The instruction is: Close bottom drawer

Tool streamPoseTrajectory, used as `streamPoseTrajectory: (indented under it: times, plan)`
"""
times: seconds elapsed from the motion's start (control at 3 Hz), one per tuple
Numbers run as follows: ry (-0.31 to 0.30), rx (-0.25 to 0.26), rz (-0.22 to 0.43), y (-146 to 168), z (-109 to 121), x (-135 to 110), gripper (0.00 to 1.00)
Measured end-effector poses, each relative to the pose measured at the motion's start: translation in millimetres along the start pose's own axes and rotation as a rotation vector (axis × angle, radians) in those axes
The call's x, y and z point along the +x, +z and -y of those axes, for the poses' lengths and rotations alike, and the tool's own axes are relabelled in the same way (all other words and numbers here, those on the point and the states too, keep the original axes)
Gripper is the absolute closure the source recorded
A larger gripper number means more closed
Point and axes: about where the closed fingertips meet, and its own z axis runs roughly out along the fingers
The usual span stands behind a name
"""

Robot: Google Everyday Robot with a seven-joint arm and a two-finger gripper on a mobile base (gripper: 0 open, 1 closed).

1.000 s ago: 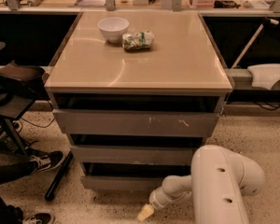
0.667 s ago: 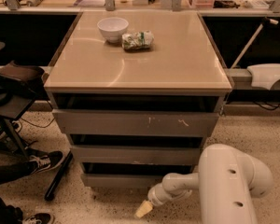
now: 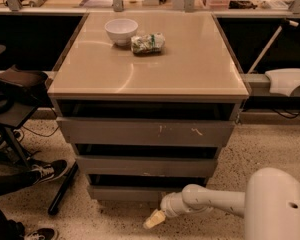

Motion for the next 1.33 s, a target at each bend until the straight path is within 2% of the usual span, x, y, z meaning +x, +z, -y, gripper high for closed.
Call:
streamPoseTrajectory:
  times: [0.33,0.67,1.0,1.33]
  plan:
    - [0.013,-0.023,0.057,-3.8,-1.0,-3.0,0.00]
    - [0.041,-0.062,0.088,5.5,-2.3,2.7,0.00]
    - [0.041,-0.062,0.088,5.5,-2.3,2.7,0.00]
    - [0.033,-0.041,0.148,3.0,19.4,-10.3,0.00]
